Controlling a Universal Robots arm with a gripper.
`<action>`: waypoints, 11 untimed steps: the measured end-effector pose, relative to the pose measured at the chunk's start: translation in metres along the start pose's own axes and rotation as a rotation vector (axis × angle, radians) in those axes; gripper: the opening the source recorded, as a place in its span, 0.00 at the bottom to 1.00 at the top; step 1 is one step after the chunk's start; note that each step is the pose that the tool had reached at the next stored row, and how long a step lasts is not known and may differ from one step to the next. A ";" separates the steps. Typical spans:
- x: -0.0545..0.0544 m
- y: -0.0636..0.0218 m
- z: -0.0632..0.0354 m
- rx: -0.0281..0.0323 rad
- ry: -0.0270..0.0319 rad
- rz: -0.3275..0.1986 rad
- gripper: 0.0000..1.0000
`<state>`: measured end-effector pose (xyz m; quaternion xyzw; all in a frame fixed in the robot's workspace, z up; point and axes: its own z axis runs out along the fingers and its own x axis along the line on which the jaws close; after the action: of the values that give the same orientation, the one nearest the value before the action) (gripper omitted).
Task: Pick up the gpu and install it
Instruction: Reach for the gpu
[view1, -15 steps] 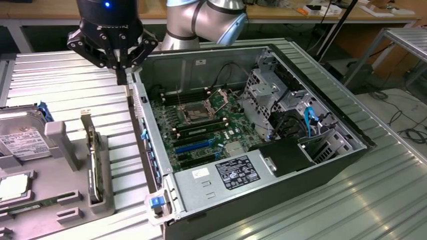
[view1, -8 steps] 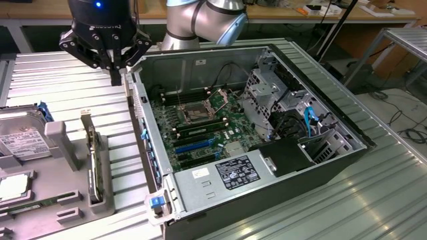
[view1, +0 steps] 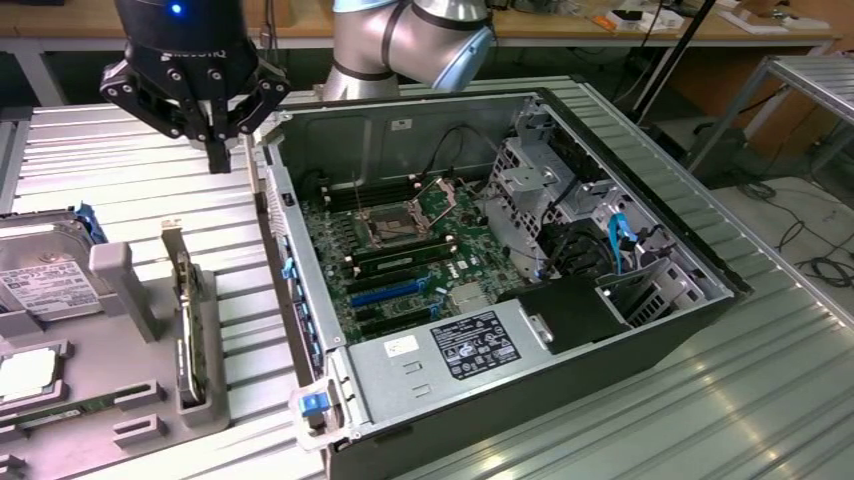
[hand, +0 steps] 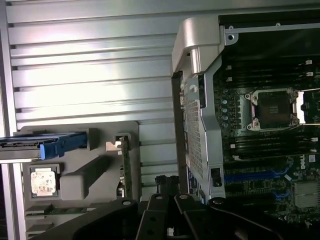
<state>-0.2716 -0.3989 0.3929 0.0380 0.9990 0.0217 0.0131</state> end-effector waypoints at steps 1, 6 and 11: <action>0.001 -0.0001 0.0000 0.0000 0.0000 0.000 0.11; 0.010 -0.0007 -0.0003 0.0000 0.0001 0.000 0.11; 0.014 -0.0011 -0.0004 0.0000 0.0000 0.000 0.11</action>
<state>-0.2861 -0.3989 0.3929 0.0381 0.9990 0.0217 0.0131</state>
